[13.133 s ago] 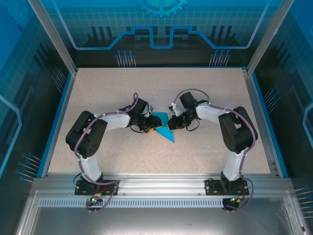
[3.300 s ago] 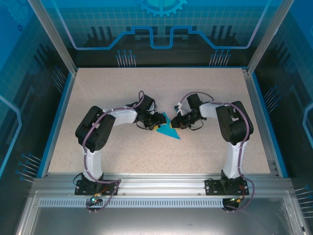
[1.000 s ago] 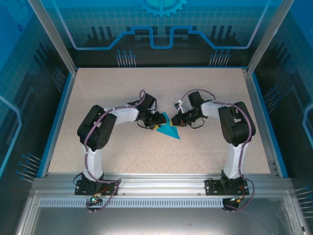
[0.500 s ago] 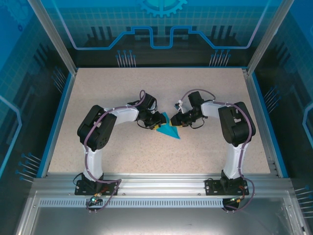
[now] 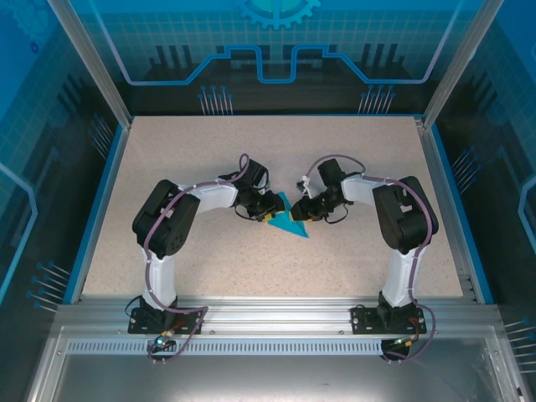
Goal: Fold a paper plane with a square sheet of paper (fold left side to right side)
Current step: Fourth fold the wing at the center of the table.
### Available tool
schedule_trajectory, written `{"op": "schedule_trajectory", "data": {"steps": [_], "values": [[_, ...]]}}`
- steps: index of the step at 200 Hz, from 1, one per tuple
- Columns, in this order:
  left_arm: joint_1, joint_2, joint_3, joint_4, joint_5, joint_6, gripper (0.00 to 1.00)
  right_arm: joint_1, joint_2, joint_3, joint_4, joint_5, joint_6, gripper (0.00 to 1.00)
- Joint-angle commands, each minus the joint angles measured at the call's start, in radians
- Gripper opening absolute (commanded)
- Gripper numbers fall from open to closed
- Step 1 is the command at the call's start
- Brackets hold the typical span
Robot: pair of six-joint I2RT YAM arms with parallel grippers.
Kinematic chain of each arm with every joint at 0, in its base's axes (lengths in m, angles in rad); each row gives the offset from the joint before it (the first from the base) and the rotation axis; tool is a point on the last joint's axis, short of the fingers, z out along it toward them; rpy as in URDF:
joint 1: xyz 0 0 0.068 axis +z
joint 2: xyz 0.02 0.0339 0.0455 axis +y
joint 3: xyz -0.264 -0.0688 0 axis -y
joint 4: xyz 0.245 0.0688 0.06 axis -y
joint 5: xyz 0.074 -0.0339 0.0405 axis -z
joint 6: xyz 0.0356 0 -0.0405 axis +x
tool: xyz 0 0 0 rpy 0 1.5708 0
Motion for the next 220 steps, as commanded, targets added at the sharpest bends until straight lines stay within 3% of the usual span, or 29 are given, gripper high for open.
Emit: {"op": "schedule_trajectory", "data": {"steps": [1,63,124,179,220], "values": [[-0.003,0.030,0.005,-0.061,-0.043,0.018,0.42,0.018,0.002,-0.004,-0.030,-0.009,-0.025,0.31],[-0.001,0.021,-0.002,-0.062,-0.049,0.019,0.43,0.016,0.014,0.012,-0.024,-0.082,-0.035,0.15],[-0.001,0.016,-0.014,-0.057,-0.049,0.019,0.43,0.013,0.052,0.038,-0.043,-0.128,-0.059,0.07],[-0.002,0.030,-0.013,-0.056,-0.049,0.017,0.43,0.009,-0.018,0.021,-0.052,-0.040,-0.059,0.23],[-0.002,0.030,-0.007,-0.058,-0.050,0.019,0.43,0.036,-0.107,-0.012,-0.068,0.129,-0.074,0.34]]}}
